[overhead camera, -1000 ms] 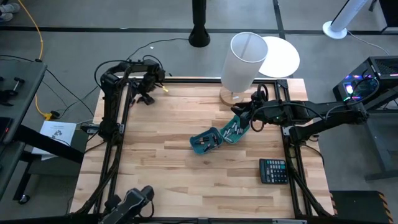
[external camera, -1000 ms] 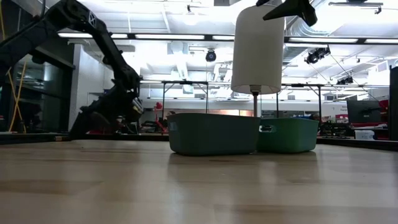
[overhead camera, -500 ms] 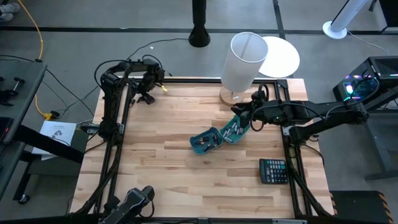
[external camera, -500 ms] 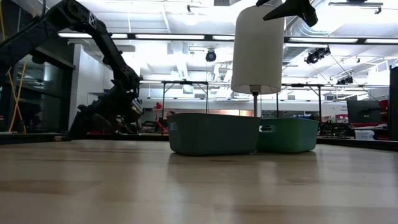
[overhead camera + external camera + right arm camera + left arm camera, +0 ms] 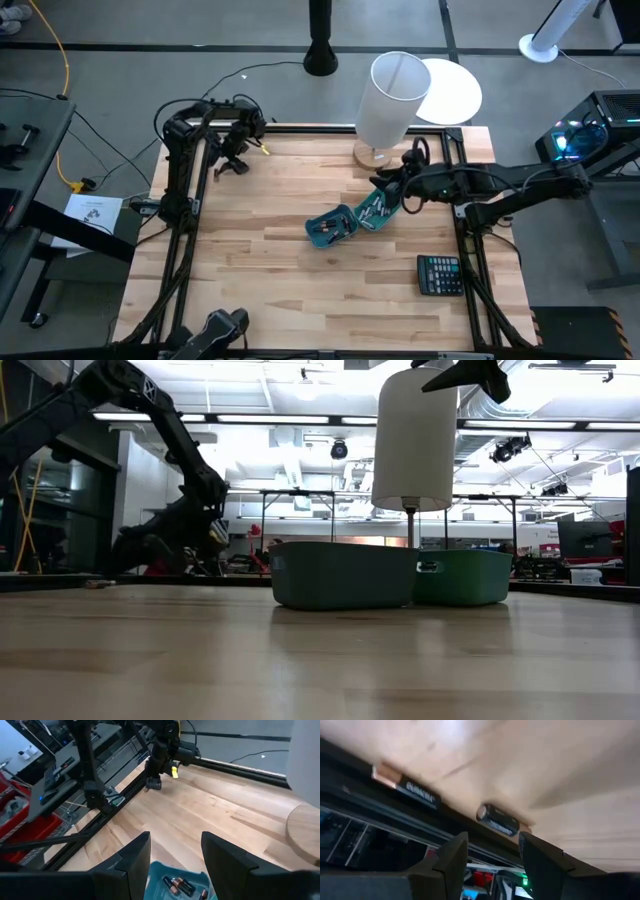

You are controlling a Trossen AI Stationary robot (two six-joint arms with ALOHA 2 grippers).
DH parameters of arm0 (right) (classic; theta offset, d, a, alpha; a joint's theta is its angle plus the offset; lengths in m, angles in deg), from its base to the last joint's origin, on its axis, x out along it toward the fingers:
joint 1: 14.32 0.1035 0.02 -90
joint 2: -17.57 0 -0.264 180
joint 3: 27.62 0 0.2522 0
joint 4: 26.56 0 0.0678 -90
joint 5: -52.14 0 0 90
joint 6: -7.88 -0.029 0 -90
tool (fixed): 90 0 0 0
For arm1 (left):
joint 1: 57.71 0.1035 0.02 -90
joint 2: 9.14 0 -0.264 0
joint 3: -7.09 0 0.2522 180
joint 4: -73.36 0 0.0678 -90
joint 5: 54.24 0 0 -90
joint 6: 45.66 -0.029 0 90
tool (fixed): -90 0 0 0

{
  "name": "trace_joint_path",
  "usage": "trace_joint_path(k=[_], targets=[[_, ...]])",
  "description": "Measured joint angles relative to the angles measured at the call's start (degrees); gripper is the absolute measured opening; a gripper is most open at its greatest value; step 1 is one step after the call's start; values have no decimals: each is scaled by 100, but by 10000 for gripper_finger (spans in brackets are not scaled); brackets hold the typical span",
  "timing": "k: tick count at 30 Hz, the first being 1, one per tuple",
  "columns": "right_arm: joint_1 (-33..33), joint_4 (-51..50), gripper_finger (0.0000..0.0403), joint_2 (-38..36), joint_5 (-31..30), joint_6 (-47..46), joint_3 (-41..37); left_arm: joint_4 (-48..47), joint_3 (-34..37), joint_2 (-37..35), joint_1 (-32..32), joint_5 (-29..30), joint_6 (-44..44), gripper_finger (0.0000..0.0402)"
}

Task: Sort batteries
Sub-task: Put the black battery into the blue bin

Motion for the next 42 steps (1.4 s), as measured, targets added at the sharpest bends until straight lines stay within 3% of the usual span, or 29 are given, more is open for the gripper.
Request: trace_joint_path(k=[7, 12, 17, 22, 26, 33, 42], targets=[[4, 17, 172, 292, 49, -4, 0, 377, 293, -492, -54, -273, 368, 167], [4, 53, 172, 507, 238, 1, 0, 1004, 611, -1408, 129, -715, 988, 167], [4, 61, 172, 561, 258, 26, 0, 1948, 1495, -2677, 65, -715, 1750, 167], [10, 110, 172, 553, 259, 233, 0, 2756, 2310, -3376, -153, -703, 2552, 168], [-34, 112, 172, 550, 271, 312, 0, 3176, 2598, -3523, -286, -396, 3362, 168], [-42, 109, 172, 548, 426, 321, 0, 2831, 3129, -3713, -541, 384, 4502, 168], [-44, 105, 172, 546, 424, 472, 0, 3959, 3869, -3998, -644, 59, 5119, 168]])
